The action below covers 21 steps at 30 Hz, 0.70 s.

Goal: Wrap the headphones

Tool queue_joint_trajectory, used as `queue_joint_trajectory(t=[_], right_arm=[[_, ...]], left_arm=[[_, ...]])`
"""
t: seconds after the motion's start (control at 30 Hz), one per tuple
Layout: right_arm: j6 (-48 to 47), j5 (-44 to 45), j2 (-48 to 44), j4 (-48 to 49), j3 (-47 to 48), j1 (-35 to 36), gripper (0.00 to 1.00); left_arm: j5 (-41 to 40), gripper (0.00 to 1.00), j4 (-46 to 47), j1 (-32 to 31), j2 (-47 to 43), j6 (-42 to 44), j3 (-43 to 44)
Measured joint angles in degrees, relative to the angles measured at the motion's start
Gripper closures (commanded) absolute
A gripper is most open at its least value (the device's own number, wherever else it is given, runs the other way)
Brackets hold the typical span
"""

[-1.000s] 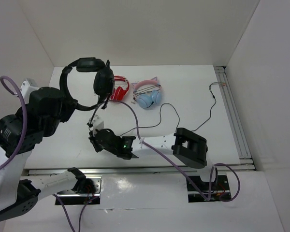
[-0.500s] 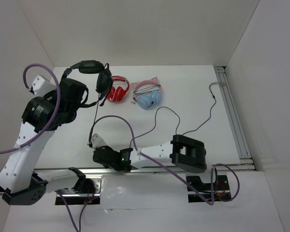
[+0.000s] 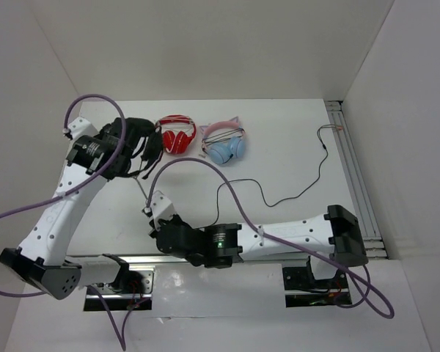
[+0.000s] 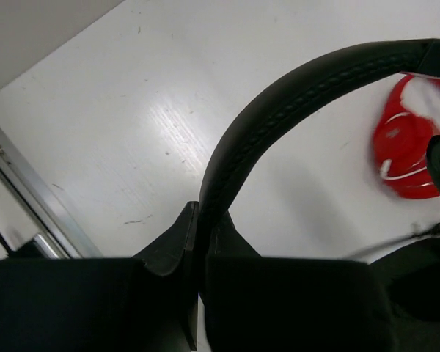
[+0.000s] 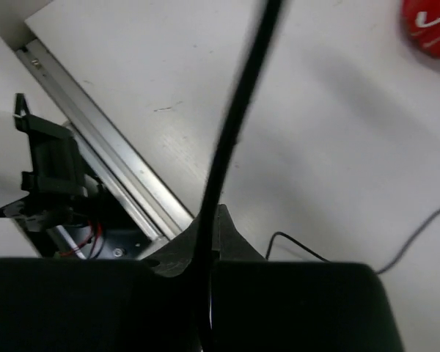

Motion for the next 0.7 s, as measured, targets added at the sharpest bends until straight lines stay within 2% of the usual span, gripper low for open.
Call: queue_joint_trajectory(t=[0.1, 0.2, 0.37, 0.53, 0.7], right_arm=[[-0.2, 6.3, -2.7, -5.1, 0.1, 0.7, 1.0], [-0.4, 13.2, -4.4, -11.4, 0.4, 0.6, 1.0], [-1.1, 20.1, -7.8, -19.7, 0.8, -3.1, 1.0], [-3.1, 20.7, -13.9, -20.6, 0.8, -9.6, 1.0], [-3.7, 20.3, -16.6, -20.3, 2.3, -8.7, 1.0]], left_arm=[[1.9, 1.0, 3.9, 0.3, 0.4, 7.4, -5.3], [7.3, 1.0, 10.5, 0.4, 0.3, 17.7, -11.4], [16.2, 1.0, 18.8, 0.0, -0.6, 31.9, -18.0], [18.4, 1.0, 21.9, -1.4, -3.3, 38.1, -20.8], [23.1, 1.0, 22.9, 1.6, -3.4, 38.2, -20.2]])
